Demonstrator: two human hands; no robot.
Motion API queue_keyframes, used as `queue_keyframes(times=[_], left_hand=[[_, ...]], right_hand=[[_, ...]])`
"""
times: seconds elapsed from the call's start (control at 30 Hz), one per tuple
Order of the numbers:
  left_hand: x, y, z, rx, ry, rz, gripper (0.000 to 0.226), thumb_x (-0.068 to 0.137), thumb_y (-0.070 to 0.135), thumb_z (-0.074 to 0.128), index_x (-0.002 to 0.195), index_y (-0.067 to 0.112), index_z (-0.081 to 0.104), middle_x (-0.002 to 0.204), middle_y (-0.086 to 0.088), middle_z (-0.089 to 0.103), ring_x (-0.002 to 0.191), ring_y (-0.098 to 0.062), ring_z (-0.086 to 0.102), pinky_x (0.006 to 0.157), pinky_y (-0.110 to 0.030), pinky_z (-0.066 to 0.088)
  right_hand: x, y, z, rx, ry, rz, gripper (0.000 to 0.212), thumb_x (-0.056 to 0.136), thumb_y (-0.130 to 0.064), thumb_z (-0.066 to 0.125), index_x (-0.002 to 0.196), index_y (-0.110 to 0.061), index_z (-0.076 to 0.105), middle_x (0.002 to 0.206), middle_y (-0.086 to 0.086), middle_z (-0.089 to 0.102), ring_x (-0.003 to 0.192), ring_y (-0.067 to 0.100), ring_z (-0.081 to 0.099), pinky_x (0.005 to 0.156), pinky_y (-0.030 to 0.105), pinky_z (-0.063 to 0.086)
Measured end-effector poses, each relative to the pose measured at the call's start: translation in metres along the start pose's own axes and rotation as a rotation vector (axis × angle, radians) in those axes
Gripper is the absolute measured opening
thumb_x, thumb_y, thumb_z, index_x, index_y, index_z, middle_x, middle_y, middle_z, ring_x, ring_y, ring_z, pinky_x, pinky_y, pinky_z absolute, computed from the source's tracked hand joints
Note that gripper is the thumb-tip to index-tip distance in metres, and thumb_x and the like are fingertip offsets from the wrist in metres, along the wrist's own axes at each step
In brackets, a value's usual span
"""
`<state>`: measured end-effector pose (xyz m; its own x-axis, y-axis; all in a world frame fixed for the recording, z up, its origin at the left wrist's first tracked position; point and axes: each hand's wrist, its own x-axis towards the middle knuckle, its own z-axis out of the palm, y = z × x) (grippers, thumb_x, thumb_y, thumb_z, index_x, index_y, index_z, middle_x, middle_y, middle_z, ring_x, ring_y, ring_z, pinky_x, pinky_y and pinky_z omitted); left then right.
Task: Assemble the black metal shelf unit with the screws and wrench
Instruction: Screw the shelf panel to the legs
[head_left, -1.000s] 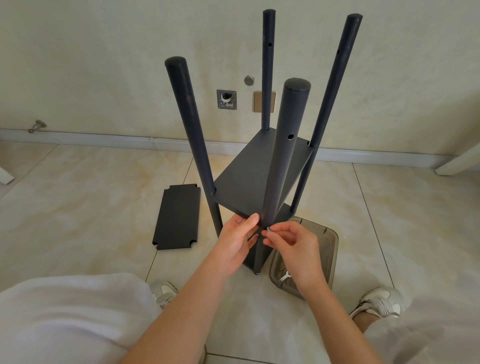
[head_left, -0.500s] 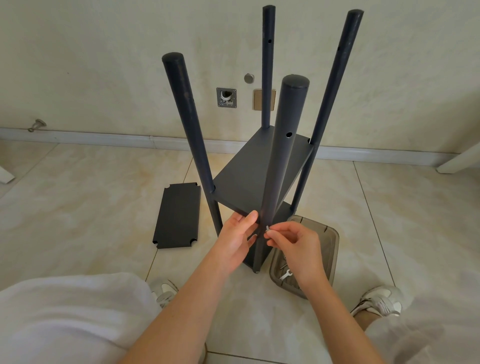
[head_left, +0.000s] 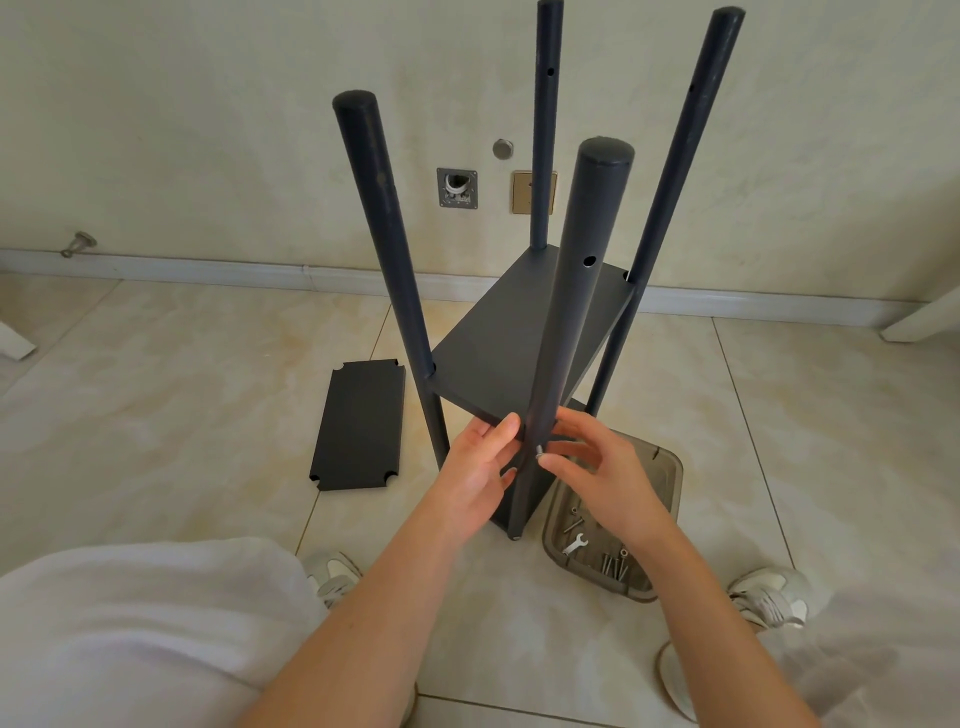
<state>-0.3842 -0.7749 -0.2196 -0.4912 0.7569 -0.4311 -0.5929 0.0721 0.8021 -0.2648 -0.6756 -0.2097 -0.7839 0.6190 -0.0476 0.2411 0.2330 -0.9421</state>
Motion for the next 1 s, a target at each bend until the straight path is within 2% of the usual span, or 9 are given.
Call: queue_keyframes(times=[0.17, 0.27, 0.53, 0.67, 0.77, 0.87, 0.97, 1.0], left_hand=[[0.0, 0.0, 0.002, 0.007, -0.01, 0.01, 0.046, 0.078, 0.043, 0.066, 0.123, 0.033, 0.06, 0.126, 0.007, 0.07, 0.123, -0.014, 0.061, 0.1, -0.038, 0.035], [-0.001, 0.0, 0.001, 0.018, -0.006, 0.007, 0.05, 0.078, 0.043, 0.066, 0.126, 0.032, 0.058, 0.132, 0.005, 0.066, 0.125, -0.014, 0.059, 0.1, -0.037, 0.035], [0.0, 0.001, -0.005, 0.011, -0.002, -0.004, 0.046, 0.08, 0.043, 0.066, 0.123, 0.032, 0.059, 0.123, 0.008, 0.072, 0.117, -0.011, 0.065, 0.09, -0.03, 0.042], [0.001, 0.001, -0.006, 0.029, -0.019, -0.009, 0.043, 0.085, 0.041, 0.065, 0.126, 0.031, 0.059, 0.125, 0.007, 0.071, 0.119, -0.011, 0.064, 0.097, -0.033, 0.04], [0.004, -0.001, -0.008, 0.029, -0.014, -0.011, 0.028, 0.096, 0.035, 0.06, 0.123, 0.03, 0.061, 0.124, 0.007, 0.071, 0.12, -0.012, 0.063, 0.105, -0.037, 0.037], [0.006, -0.001, -0.011, 0.015, 0.007, -0.03, 0.021, 0.099, 0.034, 0.059, 0.118, 0.028, 0.061, 0.116, 0.008, 0.074, 0.112, -0.01, 0.068, 0.113, -0.043, 0.034], [0.008, 0.006, -0.011, -0.058, 0.057, -0.083, 0.033, 0.099, 0.045, 0.056, 0.125, 0.026, 0.06, 0.12, 0.007, 0.073, 0.115, -0.013, 0.065, 0.116, -0.045, 0.033], [0.009, 0.01, -0.011, -0.111, 0.092, -0.09, 0.038, 0.098, 0.05, 0.054, 0.129, 0.027, 0.058, 0.122, 0.005, 0.072, 0.116, -0.015, 0.064, 0.115, -0.045, 0.035]], right_hand=[[0.0, 0.0, -0.002, 0.035, 0.014, -0.013, 0.044, 0.089, -0.012, 0.071, 0.124, -0.034, 0.058, 0.114, -0.02, 0.063, 0.1, -0.009, 0.061, 0.077, 0.003, 0.048], [-0.001, 0.002, 0.0, 0.049, 0.032, -0.006, 0.041, 0.09, -0.013, 0.069, 0.125, -0.032, 0.058, 0.115, -0.018, 0.063, 0.1, -0.009, 0.06, 0.077, 0.002, 0.047], [0.0, 0.006, 0.009, 0.071, 0.033, -0.006, 0.042, 0.091, -0.013, 0.068, 0.125, -0.035, 0.057, 0.115, -0.026, 0.06, 0.1, -0.015, 0.057, 0.073, -0.001, 0.045], [0.002, 0.007, 0.002, 0.145, 0.08, 0.013, 0.045, 0.085, -0.01, 0.075, 0.116, -0.042, 0.065, 0.11, -0.019, 0.07, 0.098, -0.003, 0.066, 0.079, 0.005, 0.05], [0.002, 0.007, 0.003, 0.147, 0.069, 0.022, 0.046, 0.085, -0.009, 0.074, 0.114, -0.044, 0.065, 0.108, -0.022, 0.07, 0.098, -0.005, 0.066, 0.078, 0.005, 0.05], [0.001, 0.007, 0.005, 0.161, 0.063, 0.037, 0.046, 0.086, -0.01, 0.073, 0.113, -0.046, 0.064, 0.105, -0.029, 0.069, 0.099, -0.009, 0.065, 0.077, 0.004, 0.049], [0.002, 0.008, 0.005, 0.182, 0.069, 0.058, 0.046, 0.084, -0.012, 0.075, 0.115, -0.045, 0.066, 0.11, -0.029, 0.069, 0.103, -0.007, 0.064, 0.084, 0.009, 0.049], [0.002, 0.008, 0.005, 0.179, 0.072, 0.067, 0.047, 0.084, -0.013, 0.076, 0.113, -0.048, 0.066, 0.108, -0.033, 0.068, 0.103, -0.01, 0.063, 0.082, 0.008, 0.048]])
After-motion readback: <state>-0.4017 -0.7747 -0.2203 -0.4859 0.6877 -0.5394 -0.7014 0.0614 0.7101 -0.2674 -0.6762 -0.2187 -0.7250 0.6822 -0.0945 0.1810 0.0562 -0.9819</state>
